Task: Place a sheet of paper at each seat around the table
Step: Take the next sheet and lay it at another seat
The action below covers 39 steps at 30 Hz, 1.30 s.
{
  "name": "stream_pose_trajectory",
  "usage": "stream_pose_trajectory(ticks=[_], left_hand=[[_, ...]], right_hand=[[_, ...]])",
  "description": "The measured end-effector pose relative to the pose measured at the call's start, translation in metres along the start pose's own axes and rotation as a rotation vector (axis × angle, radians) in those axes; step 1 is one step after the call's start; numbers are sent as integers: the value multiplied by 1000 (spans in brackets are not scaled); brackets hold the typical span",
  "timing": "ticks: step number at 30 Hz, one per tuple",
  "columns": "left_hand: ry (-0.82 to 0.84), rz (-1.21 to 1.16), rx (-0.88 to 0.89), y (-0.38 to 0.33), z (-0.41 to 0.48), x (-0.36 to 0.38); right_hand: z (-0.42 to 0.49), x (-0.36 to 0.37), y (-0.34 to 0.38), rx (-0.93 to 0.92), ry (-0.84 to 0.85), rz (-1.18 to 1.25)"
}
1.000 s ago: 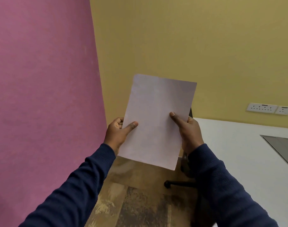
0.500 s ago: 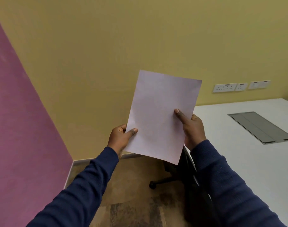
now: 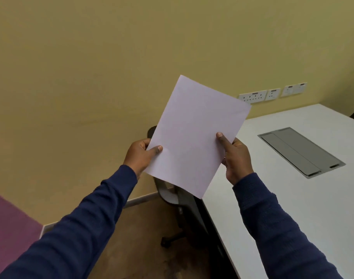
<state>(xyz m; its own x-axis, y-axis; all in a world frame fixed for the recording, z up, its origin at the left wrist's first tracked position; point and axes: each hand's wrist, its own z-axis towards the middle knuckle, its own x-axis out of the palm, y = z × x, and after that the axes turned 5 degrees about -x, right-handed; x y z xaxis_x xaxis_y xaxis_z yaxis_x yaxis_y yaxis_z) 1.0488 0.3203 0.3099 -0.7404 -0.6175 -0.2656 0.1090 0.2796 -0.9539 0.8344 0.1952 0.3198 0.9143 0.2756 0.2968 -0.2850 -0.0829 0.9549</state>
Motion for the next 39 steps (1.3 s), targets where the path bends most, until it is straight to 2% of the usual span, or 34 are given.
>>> stream_pose_trajectory(ticks=[10,15,20,24,29,35,39], left_hand=[[145,206,-2,-22,146,85],[310,329,-2,-9,214,148],[398,580,-36,23,258,216],[438,688,-139,59,262,256],[385,1130,40,118,234,296],[611,1272,48,191,186,334],[680,1369,16,221,171,343]], right_hand=[[105,-66,-38,124,-135,-197],[137,-104,-69,212,-316,-174],[155,-139,-112,349,-528,-94],[160,-162,-144,454,-619,-10],[171,-190,-189,609,-671,37],[184,-223,-233,779,-739,25],[185,-239,-253,840,-738,6]])
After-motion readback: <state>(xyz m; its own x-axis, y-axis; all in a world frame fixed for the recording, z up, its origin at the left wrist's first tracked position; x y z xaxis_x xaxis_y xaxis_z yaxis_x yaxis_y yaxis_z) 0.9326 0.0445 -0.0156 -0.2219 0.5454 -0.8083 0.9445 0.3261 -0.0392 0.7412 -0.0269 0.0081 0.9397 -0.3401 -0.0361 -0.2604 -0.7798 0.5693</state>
